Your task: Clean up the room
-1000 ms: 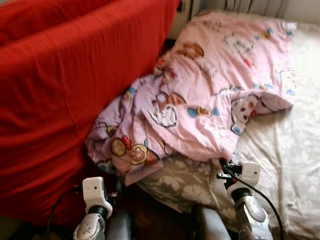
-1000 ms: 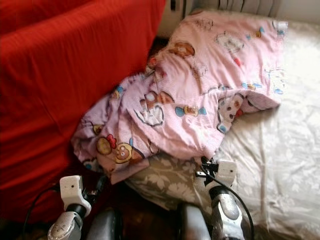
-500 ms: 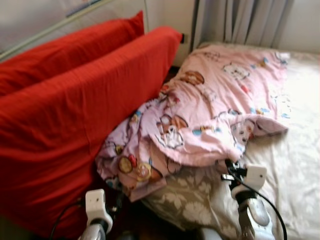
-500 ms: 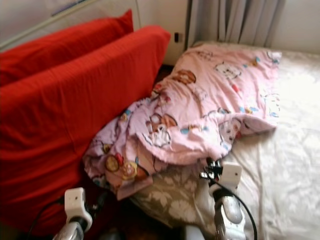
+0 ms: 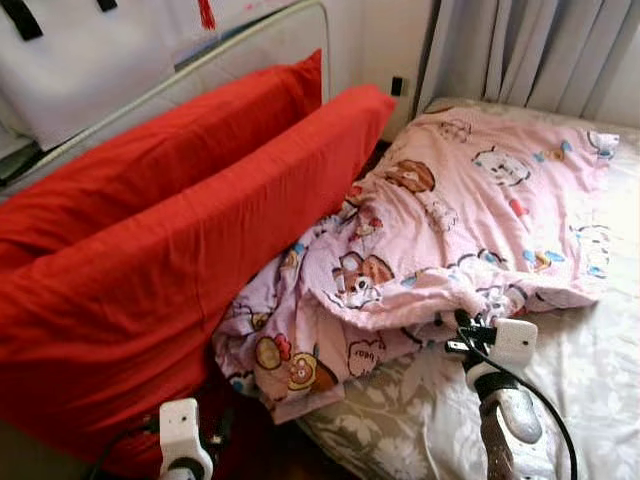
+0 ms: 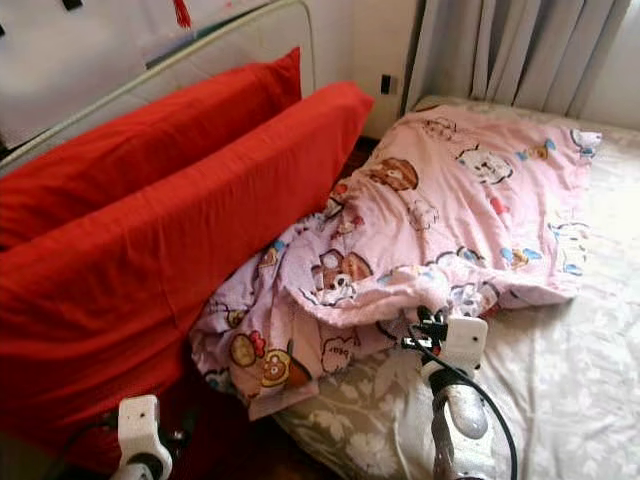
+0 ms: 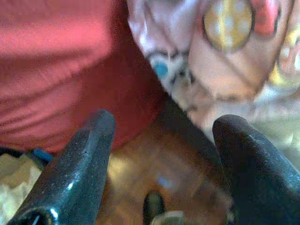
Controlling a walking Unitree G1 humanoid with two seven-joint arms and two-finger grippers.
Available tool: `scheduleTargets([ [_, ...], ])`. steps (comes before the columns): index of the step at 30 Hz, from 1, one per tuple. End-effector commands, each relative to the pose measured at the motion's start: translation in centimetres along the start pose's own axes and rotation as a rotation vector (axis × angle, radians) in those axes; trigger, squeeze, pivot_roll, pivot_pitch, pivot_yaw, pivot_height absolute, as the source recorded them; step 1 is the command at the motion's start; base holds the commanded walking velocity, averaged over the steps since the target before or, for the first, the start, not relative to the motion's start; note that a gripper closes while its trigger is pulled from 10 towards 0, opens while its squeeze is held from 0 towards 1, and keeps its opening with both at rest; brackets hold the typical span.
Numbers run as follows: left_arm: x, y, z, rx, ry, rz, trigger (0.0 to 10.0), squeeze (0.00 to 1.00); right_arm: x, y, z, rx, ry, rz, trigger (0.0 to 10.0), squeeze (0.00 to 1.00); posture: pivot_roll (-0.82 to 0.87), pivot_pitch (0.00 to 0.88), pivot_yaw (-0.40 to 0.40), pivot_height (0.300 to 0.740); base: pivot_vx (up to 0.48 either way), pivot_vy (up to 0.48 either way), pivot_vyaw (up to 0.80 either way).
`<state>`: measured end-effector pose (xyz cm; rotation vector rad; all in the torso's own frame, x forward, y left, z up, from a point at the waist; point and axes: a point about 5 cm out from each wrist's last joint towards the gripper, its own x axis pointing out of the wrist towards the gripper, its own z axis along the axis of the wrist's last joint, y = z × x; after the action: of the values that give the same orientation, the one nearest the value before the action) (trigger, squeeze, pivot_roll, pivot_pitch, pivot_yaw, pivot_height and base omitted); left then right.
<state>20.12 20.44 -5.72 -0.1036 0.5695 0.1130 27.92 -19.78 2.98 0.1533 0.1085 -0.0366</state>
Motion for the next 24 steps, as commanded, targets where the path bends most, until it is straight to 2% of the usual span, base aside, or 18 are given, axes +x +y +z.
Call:
scheduleTargets([
  [1, -0.4, 0.6, -1.0, 0.031, 0.057, 0.007, 10.0, 0.00, 0.0, 0.3, -0.2, 0.009, 0.008, 0.000, 10.0, 0.00, -0.07, 0.122, 0.039, 0.740, 0.000, 0.000, 0.00],
  [10, -0.9, 1.0, -1.9, 0.044, 0.085, 0.008, 10.0, 0.00, -0.5, 0.6, -0.8, 0.002, 0.031, -0.018, 10.0, 0.00, -0.06, 0.147, 0.049, 0.740, 0.000, 0.000, 0.00],
  [24, -1.1, 0.8, -2.3, 0.045, 0.091, -0.001, 10.0, 0.00, -0.2, 0.8, 0.0, -0.007, -0.005, -0.037, 10.0, 0.00, -0.06, 0.154, 0.051, 0.740, 0.000, 0.000, 0.00],
])
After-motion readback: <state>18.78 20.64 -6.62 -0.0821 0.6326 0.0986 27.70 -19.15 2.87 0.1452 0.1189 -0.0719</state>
